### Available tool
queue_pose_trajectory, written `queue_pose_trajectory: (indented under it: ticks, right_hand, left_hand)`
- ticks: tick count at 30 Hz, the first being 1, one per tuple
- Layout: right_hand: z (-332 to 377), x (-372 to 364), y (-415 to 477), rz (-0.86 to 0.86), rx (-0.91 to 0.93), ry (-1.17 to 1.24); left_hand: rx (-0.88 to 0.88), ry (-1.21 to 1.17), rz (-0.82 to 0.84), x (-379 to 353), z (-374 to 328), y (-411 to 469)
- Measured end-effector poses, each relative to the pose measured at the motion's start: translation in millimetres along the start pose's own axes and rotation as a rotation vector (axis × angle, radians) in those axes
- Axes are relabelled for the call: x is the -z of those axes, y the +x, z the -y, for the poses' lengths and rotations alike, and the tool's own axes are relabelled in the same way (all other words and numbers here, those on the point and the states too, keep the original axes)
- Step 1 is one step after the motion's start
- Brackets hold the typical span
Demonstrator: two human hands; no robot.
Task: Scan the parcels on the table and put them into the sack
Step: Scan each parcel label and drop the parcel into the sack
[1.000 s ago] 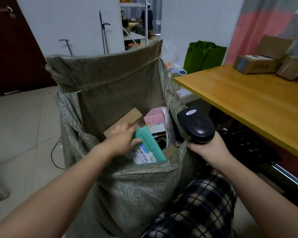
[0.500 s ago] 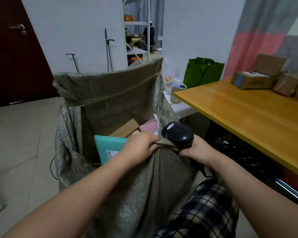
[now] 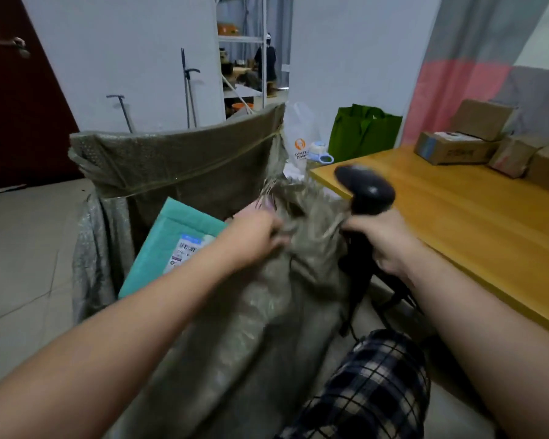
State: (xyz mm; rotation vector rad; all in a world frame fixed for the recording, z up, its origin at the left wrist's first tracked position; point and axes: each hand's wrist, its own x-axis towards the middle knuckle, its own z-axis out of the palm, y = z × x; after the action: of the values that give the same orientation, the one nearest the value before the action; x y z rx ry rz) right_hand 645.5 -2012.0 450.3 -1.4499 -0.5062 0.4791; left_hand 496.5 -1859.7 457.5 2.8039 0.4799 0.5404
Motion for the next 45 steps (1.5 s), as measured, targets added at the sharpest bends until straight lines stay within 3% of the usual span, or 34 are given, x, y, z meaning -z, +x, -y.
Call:
queue_pose_trajectory:
  ticks: [2,6,8,11,14,19,22,26,30,36,45]
  right_hand:
    - [-22.9,14.8,-10.5,-0.014,-0.053,-0.143]
    - [-52.4,32.3,-14.3,-0.118,-0.074,-0.081]
    - [-58.9,35.6,-13.5,-0.159,-0.043,-0.067]
    - [-70.4,42.5,-13.3,-0.239,0.013,-0.222]
    - [-86.2,43.7,-21.6,-0.167,0.098,-0.461]
    - [-100.7,39.2,-33.0,-0.034,0.211,-0.798]
    - [-95.8,35.5,-34.0,0.007,0.219,-0.867]
    - [-97.4,45.3,-34.7,-0.038,0.112,-0.987]
    - [-105.4,58.4,-38.8,-0.122,0.094,-0.945]
    - [-106.0,75.1,-42.7,-0.187,0.089,-0.811]
    - [-71.4,104.6,-51.5,-0.234,0.099,-0.623]
  left_hand:
    - [0.020,0.068,0.162,-19.3,6.5,-14.2]
    - [0.036,-0.089,0.065,-39.8,10.0,-33.9]
    - [0.033,-0.179,0.102,-44.8,8.4,-38.2]
    - [0.062,-0.195,0.356,-52.1,8.2,-50.8]
    - [0.077,-0.042,0.552,-57.5,19.9,-65.5]
    - [-0.028,-0.022,0.250,-41.9,25.2,-68.7]
    - [-0.053,-0.002,0.335,-40.2,24.7,-62.7]
    - [0.125,0.029,0.554,-56.9,31.4,-69.2]
    - [0.219,-0.062,0.626,-88.5,22.9,-72.0]
    - [-0.069,-0.237,0.338,-103.4,-24.7,-64.4]
    - [-0.194,-0.050,0.156,-96.7,-60.5,-3.6]
